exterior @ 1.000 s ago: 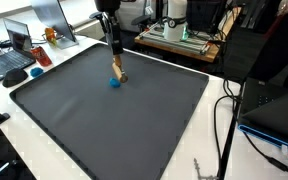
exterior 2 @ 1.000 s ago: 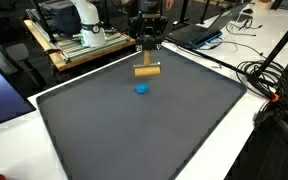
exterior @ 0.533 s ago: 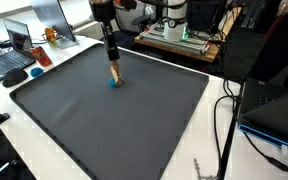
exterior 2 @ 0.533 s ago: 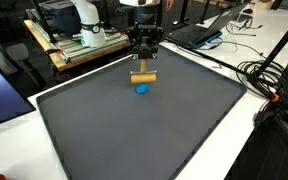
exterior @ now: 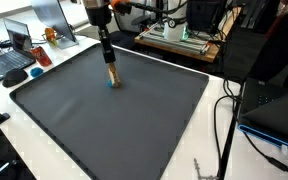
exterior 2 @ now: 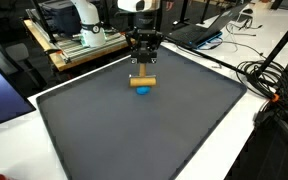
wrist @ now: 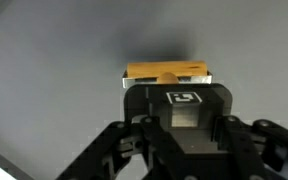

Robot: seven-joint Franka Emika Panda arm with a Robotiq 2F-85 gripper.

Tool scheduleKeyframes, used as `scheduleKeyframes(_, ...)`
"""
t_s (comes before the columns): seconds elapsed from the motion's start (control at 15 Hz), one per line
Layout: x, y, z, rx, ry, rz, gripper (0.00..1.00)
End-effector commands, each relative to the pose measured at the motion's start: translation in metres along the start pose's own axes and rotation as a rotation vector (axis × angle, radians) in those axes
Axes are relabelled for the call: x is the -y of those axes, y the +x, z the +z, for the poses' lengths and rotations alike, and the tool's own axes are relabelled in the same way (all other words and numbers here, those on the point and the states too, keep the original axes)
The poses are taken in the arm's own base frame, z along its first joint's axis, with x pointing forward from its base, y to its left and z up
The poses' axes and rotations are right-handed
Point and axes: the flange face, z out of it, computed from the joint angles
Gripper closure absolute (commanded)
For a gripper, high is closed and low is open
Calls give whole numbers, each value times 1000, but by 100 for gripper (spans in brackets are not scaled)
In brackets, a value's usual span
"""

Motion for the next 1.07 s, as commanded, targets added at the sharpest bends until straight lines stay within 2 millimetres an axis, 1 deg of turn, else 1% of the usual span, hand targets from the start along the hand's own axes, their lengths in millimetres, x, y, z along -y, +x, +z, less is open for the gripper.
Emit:
scheduleKeyframes(0.0,7,11,2,-20,-4,16,78)
scheduleKeyframes(0.67,14,17,24,8,-24,15,78)
scheduleKeyframes(1.0,15,25,27,-13,-14,43,78)
